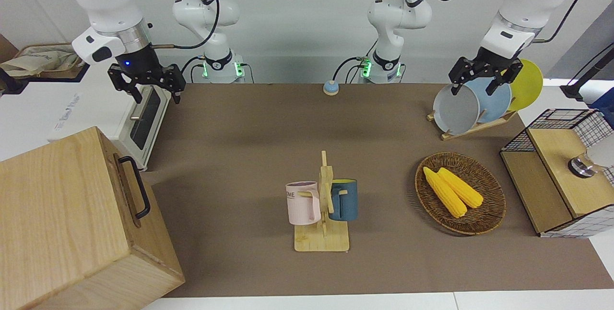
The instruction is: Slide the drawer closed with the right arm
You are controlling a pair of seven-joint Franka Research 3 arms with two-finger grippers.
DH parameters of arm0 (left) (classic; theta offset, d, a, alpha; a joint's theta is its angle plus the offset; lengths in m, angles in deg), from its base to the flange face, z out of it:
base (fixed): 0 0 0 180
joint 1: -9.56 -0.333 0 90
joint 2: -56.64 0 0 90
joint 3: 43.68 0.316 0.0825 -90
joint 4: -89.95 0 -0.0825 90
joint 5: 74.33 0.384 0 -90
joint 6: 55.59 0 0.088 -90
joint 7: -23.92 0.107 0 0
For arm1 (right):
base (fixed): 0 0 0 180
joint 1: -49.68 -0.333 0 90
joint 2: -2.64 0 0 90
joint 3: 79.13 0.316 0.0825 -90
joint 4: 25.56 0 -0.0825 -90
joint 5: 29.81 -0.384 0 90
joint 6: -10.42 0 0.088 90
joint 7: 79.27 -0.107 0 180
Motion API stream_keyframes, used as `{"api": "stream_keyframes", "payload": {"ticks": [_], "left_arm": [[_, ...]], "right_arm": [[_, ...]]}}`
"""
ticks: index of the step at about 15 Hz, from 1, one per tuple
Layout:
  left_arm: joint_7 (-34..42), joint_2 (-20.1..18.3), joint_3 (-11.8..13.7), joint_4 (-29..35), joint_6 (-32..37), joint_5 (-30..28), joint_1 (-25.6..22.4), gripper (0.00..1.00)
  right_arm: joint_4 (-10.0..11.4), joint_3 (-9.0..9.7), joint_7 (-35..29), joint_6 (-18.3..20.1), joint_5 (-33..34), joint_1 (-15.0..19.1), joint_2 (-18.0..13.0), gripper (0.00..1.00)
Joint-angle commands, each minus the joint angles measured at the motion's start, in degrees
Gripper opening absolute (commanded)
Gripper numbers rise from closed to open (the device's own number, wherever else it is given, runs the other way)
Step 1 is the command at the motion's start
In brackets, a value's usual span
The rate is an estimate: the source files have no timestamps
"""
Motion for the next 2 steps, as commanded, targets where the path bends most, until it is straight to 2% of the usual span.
{"api": "stream_keyframes", "payload": {"ticks": [1, 2], "left_arm": [[0.43, 0.76, 0.95, -1.17, -0.02, 0.72, 0.99, 1.0], [0.43, 0.76, 0.95, -1.17, -0.02, 0.72, 0.99, 1.0]], "right_arm": [[-1.38, 0.05, 1.11, 0.88, 1.83, -0.14, 0.82, 0.985], [-1.3, 0.05, 1.02, 0.88, 1.75, -0.14, 0.82, 0.985]]}}
